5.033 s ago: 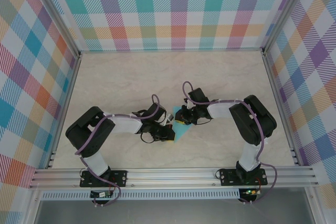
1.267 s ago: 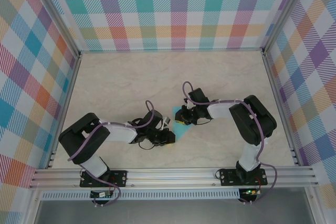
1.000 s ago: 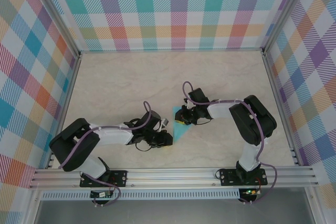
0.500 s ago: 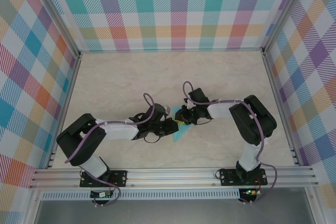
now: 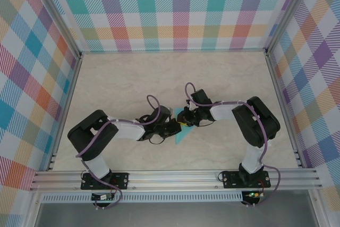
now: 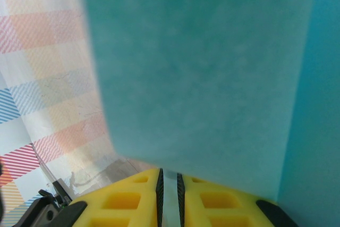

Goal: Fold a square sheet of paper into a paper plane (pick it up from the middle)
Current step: Fourth fold the wing at the center of the table.

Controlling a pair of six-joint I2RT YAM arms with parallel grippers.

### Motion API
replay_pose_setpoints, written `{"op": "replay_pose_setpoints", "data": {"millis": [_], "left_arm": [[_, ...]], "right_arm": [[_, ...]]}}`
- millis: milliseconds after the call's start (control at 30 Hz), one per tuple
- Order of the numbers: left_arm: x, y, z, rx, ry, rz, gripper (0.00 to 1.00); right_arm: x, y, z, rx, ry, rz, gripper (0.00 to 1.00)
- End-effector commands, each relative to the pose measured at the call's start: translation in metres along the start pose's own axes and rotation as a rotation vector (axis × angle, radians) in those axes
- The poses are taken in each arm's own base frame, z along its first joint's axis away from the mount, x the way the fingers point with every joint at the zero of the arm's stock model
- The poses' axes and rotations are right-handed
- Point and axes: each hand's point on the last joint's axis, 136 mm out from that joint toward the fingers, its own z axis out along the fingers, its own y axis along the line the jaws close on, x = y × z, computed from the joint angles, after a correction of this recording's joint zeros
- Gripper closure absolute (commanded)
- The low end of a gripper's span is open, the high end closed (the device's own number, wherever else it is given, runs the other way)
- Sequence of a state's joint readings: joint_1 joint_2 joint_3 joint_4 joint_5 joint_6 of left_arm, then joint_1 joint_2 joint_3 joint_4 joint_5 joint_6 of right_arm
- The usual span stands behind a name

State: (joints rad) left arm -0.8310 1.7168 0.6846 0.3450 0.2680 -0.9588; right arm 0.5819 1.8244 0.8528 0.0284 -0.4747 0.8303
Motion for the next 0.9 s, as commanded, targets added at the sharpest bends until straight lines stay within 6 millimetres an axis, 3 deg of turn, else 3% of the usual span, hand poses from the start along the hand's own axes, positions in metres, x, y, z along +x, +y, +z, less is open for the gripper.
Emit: {"op": "replay_pose_setpoints", "data": {"millis": [0, 133, 267, 367, 500, 667, 867], "left_arm": [[0.003, -0.007, 0.003, 0.033, 0.000, 0.006, 0.90], [0.008, 0.014, 0.003, -0.059, 0.013, -0.007, 0.92], [0.018, 0.049, -0.002, -0.187, 0.025, -0.036, 0.95], [0.027, 0.065, -0.003, -0.216, 0.039, -0.036, 0.97], [0.036, 0.083, -0.005, -0.255, 0.053, -0.032, 0.99], [0.038, 0.087, -0.003, -0.291, 0.078, -0.014, 1.00], [0.039, 0.087, -0.001, -0.301, 0.090, -0.001, 1.00]], "right_arm": [[0.037, -0.074, 0.012, 0.240, 0.091, 0.151, 0.82], [0.035, -0.073, 0.012, 0.238, 0.088, 0.151, 0.82], [0.030, -0.064, 0.009, 0.226, 0.080, 0.132, 0.82], [0.021, -0.051, 0.005, 0.215, 0.070, 0.105, 0.81], [0.006, -0.016, -0.009, 0.146, 0.044, 0.046, 0.79], [-0.004, 0.015, -0.029, 0.075, -0.010, -0.023, 0.81], [0.008, 0.011, -0.025, 0.006, 0.001, -0.029, 0.95]]}}
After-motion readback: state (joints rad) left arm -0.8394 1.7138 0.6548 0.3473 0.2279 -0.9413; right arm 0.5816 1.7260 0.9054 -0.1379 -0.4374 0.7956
